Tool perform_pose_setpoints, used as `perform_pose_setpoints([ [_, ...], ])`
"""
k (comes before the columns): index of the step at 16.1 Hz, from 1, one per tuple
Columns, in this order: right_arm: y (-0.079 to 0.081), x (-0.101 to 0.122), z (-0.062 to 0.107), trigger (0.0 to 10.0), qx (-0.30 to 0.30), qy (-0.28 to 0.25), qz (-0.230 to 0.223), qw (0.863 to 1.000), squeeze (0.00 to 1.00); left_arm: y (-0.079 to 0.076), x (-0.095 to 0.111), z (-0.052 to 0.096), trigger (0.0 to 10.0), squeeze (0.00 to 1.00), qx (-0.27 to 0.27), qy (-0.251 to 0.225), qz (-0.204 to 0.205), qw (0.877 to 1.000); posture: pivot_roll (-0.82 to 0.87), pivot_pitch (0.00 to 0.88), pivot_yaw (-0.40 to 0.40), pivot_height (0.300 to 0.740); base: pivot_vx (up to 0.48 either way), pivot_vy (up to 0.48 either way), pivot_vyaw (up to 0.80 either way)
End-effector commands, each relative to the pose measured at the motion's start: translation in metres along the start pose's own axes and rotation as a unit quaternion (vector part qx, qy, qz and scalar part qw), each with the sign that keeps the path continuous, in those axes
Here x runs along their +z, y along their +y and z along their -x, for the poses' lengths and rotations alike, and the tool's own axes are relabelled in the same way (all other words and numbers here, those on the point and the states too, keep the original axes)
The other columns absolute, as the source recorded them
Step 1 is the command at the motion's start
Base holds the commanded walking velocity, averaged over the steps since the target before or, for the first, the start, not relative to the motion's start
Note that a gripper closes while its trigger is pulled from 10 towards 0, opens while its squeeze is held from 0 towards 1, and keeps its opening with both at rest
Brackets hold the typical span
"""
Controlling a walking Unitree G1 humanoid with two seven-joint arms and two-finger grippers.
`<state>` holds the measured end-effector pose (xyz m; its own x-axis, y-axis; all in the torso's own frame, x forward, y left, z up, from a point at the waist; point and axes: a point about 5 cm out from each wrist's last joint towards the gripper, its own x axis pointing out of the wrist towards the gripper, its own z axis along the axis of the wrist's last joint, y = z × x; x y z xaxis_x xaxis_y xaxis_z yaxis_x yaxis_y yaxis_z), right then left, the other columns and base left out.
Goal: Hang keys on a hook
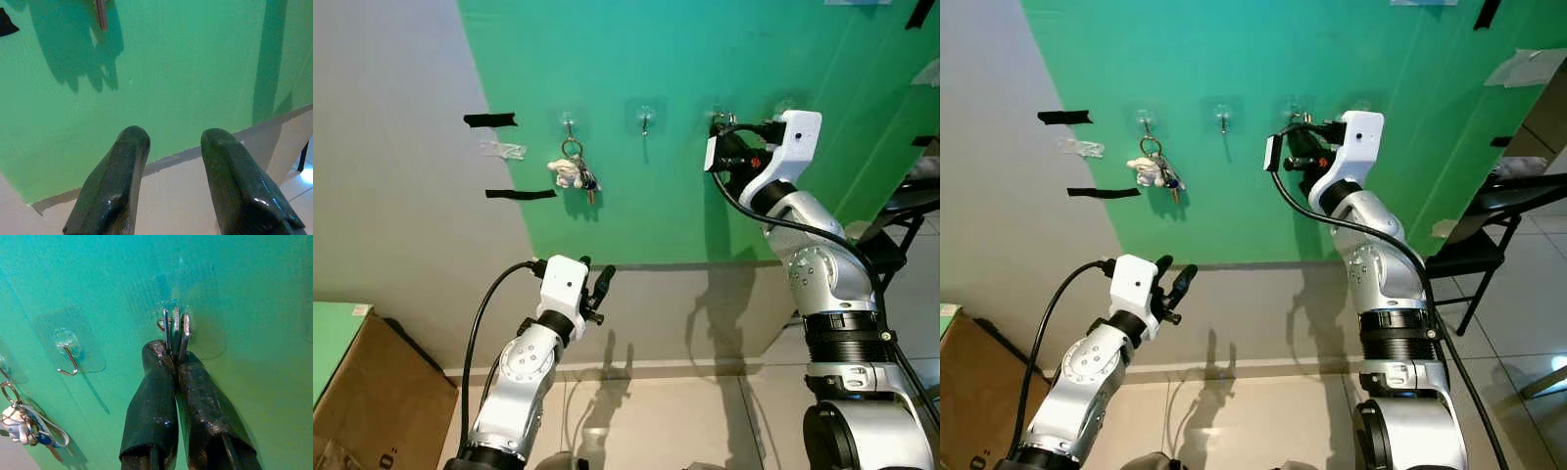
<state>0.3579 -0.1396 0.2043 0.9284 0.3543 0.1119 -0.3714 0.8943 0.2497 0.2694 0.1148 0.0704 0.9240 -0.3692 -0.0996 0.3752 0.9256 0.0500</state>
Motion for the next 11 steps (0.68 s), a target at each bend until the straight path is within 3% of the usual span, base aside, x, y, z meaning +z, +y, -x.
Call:
perform_pose_setpoints([
  [1, -0.004, 0.002, 0.000, 0.0, -0.009, -0.005, 0.005, 1.000, 0.00, -0.001, 0.001, 0.002, 10.0, 0.00, -0.003, 0.000, -0.001, 1.000, -0.13, 0.000, 0.003, 0.722, 0.000, 0.000, 0.00],
  [11, -0.004, -0.023, 0.004, 0.0, 0.012, 0.070, -0.045, 0.996, 0.00, -0.003, 0.001, 0.004, 10.0, 0.00, 0.000, 0.005, 0.007, 1.000, -0.13, 0.001, -0.004, 0.722, 0.000, 0.000, 0.00],
])
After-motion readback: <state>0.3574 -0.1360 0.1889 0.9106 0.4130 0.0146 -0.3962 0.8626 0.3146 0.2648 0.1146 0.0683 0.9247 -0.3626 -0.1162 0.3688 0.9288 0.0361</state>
